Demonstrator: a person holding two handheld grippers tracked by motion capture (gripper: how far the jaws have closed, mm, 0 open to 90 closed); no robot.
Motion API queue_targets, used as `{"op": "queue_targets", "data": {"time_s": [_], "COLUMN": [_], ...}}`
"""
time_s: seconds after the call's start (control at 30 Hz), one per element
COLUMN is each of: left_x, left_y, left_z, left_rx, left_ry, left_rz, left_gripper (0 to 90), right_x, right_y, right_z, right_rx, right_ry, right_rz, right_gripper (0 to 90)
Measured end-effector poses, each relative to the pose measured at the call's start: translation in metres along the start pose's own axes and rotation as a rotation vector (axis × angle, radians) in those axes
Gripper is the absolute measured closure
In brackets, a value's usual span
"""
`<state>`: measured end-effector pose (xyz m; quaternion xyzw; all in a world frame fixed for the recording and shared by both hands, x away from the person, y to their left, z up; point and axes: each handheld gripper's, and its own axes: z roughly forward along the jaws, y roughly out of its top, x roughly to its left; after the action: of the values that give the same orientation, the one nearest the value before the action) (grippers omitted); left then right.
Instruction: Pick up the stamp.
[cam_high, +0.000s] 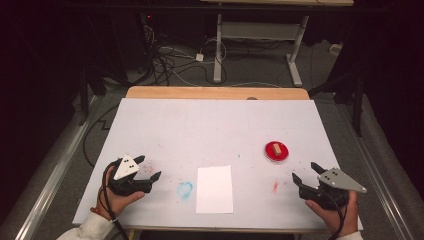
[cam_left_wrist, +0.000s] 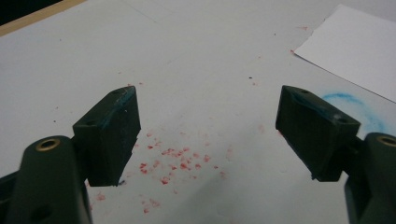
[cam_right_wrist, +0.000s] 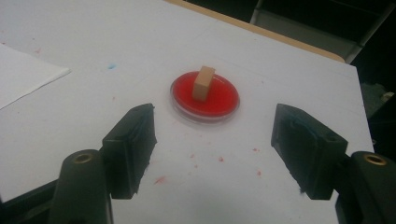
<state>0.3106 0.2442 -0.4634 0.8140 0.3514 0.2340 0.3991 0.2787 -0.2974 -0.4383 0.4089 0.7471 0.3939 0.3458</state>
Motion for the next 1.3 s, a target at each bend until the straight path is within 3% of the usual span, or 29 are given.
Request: {"op": "queue_targets", "data": {"time_s": [0.3,0.5,0.63,0.83,1.3], "left_x": [0.001,0.0,0.0,0.0,-0.001], "left_y": [-0.001,-0.001,-0.002,-0.003,-0.004], "left_z": [-0.004,-0.003,-0.004,-0.002,-0.003], "left_rx": [-0.01,-0.004,-0.007,0.002,0.016], "left_ry": [0.003,-0.002,-0.002,-0.002,0.002], "left_rz": [-0.005,0.003,0.0,-0.003,0.003], "left_gripper": [21.6,21.6,21.6,21.6,21.6], "right_x": [-0.005,-0.009,-0.015,-0.034,-0.031], "right_y": [0.002,0.004,0.009,0.025,0.055], "right_z": [-0.002,-0.002,-0.001,0.01,0.033], "right_rx": [-0.007,0.016,0.022,0.061,0.112], "right_ry": [-0.01,-0.004,-0.011,0.028,0.068], "right_rz": [0.014,0.019,0.045,0.114,0.064], "right_gripper": [30.8,28.9,26.7,26.8,33.7]}}
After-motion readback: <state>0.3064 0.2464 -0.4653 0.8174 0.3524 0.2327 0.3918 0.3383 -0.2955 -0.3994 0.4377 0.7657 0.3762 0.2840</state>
